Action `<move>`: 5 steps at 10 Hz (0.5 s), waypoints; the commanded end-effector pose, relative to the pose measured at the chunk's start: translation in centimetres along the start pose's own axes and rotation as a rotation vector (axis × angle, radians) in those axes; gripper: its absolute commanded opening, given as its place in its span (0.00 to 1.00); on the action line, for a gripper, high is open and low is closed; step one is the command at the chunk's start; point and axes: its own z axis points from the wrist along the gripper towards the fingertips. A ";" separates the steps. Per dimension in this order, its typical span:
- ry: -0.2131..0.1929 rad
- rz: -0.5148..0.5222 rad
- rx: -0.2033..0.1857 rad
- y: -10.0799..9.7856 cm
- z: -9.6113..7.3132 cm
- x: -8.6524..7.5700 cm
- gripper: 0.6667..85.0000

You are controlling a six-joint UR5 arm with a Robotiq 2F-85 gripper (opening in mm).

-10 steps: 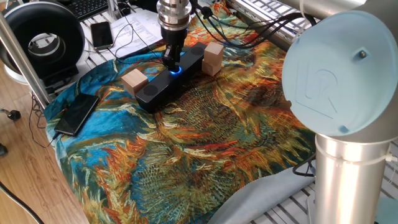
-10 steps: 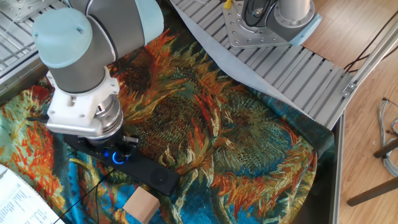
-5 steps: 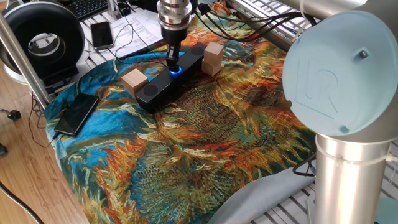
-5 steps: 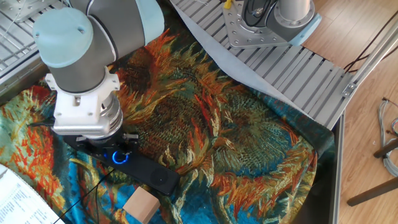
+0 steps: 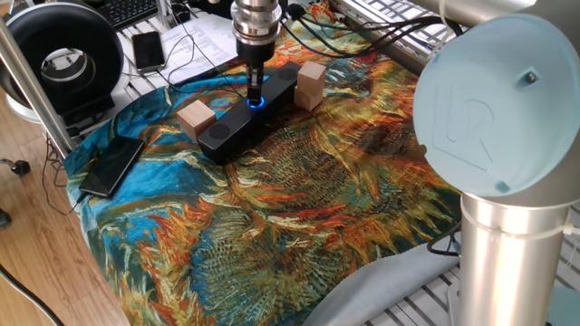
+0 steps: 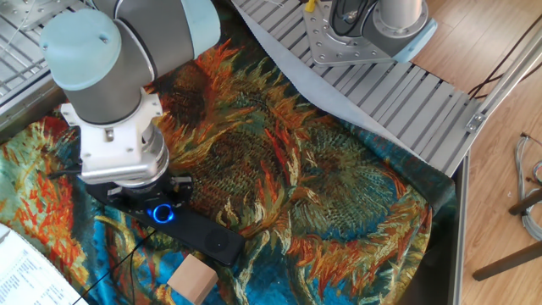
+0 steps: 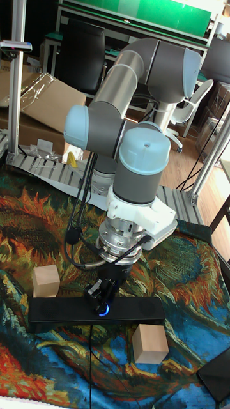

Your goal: Turn the knob to increase the volume of the speaker

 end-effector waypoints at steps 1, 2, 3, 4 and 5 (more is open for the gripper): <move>0.002 -0.122 0.033 -0.9 -0.2 0.2 0.52; 0.002 -0.153 0.040 -1.0 -0.2 0.2 0.52; -0.004 -0.172 0.041 -1.0 -0.2 0.0 0.52; -0.009 -0.198 0.036 -0.8 -0.1 -0.2 0.52; -0.022 -0.221 0.026 -0.5 -0.1 -0.5 0.52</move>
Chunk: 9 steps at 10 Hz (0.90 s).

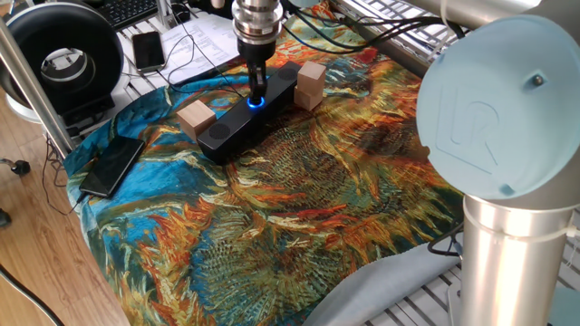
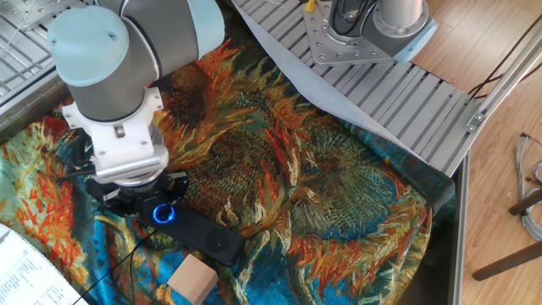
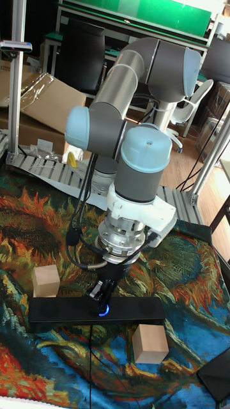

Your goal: Turn the knob to increase the volume of the speaker

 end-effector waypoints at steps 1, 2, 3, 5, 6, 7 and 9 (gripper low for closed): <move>-0.040 -0.086 -0.020 0.5 0.1 -0.8 0.52; -0.050 -0.123 -0.025 0.8 0.4 -1.0 0.52; -0.067 -0.152 -0.032 1.3 0.8 -1.1 0.52; -0.106 -0.189 -0.057 2.5 1.4 -1.3 0.52; -0.117 -0.213 -0.062 2.7 1.4 -1.2 0.52; -0.119 -0.234 -0.061 2.7 1.4 -1.2 0.53; -0.100 -0.258 -0.064 2.4 1.1 -0.6 0.53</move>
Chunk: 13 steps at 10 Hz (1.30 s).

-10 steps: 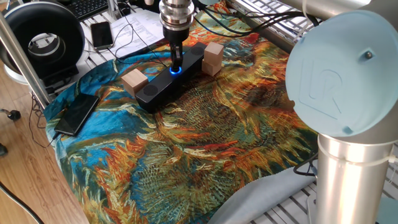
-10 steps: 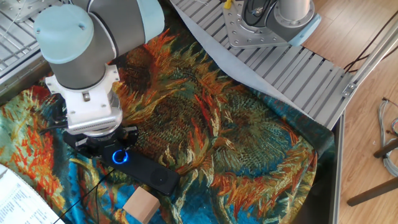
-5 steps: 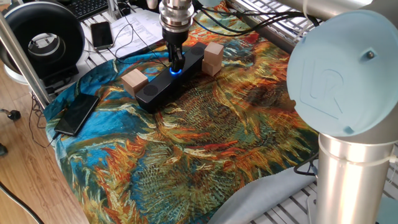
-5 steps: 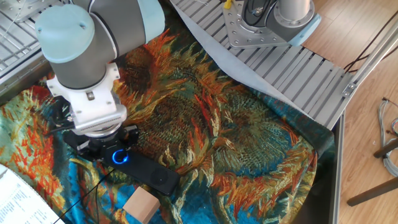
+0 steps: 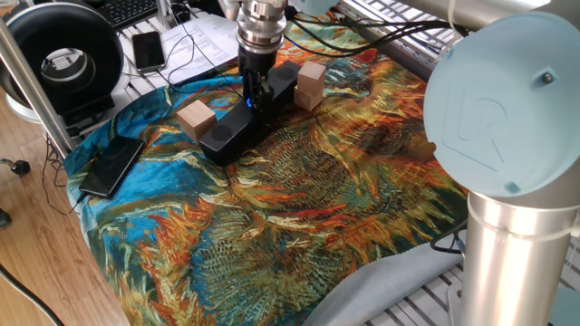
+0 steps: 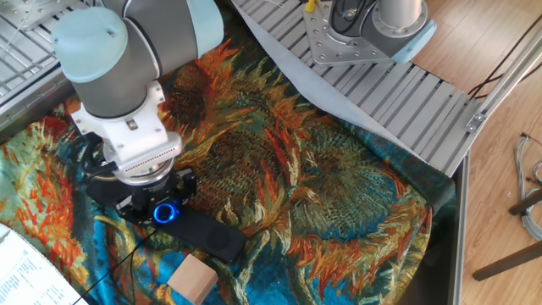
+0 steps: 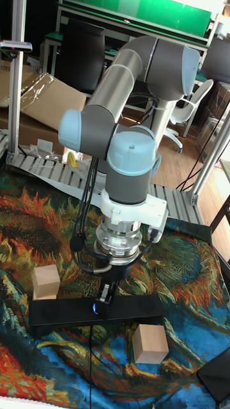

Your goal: Turn the knob to increase the volume of the speaker

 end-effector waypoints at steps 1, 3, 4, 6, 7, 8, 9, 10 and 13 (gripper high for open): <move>0.002 -0.055 -0.015 0.0 -0.6 0.5 0.53; 0.087 -0.140 -0.004 -1.1 -1.8 1.5 0.53; 0.117 -0.164 0.001 -1.5 -2.3 1.7 0.53; 0.098 -0.169 -0.005 -1.3 -2.1 1.5 0.53; 0.098 -0.176 -0.006 -1.2 -2.2 1.5 0.53; 0.100 -0.192 -0.005 -1.3 -2.2 1.5 0.53; 0.098 -0.216 -0.004 -1.3 -2.2 1.5 0.53; 0.096 -0.242 -0.004 -1.3 -2.2 1.4 0.53; 0.088 -0.325 0.005 -1.6 -2.2 1.1 0.53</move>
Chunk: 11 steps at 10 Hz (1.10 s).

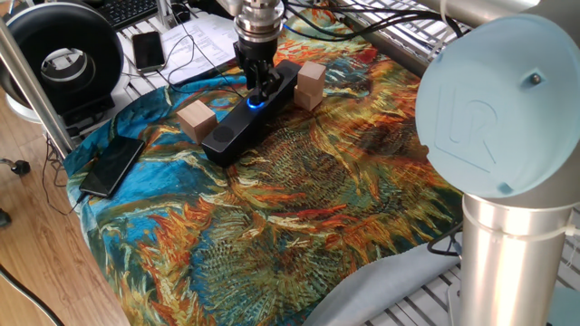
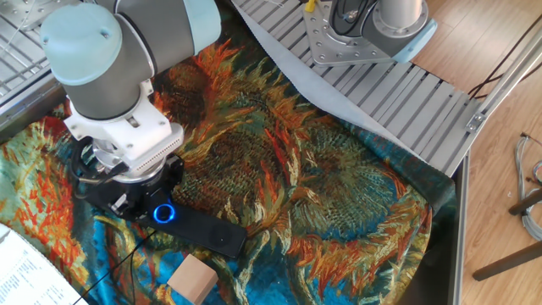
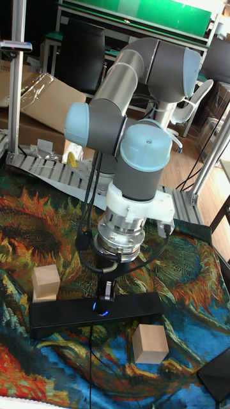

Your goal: Turn the knob to increase the volume of the speaker

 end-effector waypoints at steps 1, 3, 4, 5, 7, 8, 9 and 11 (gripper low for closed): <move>-0.021 -0.070 0.017 -0.5 -0.2 -0.5 0.53; -0.047 -0.070 0.023 -0.6 0.0 -1.0 0.53; -0.060 -0.069 0.025 -0.7 0.3 -1.2 0.53; -0.071 -0.065 0.025 -0.7 0.5 -1.4 0.53; -0.068 -0.064 0.023 -0.6 0.6 -1.3 0.53; -0.064 -0.062 0.023 -0.7 0.7 -1.2 0.50; -0.062 -0.058 0.023 -0.7 0.8 -1.2 0.44; -0.059 -0.054 0.024 -0.6 0.9 -1.0 0.40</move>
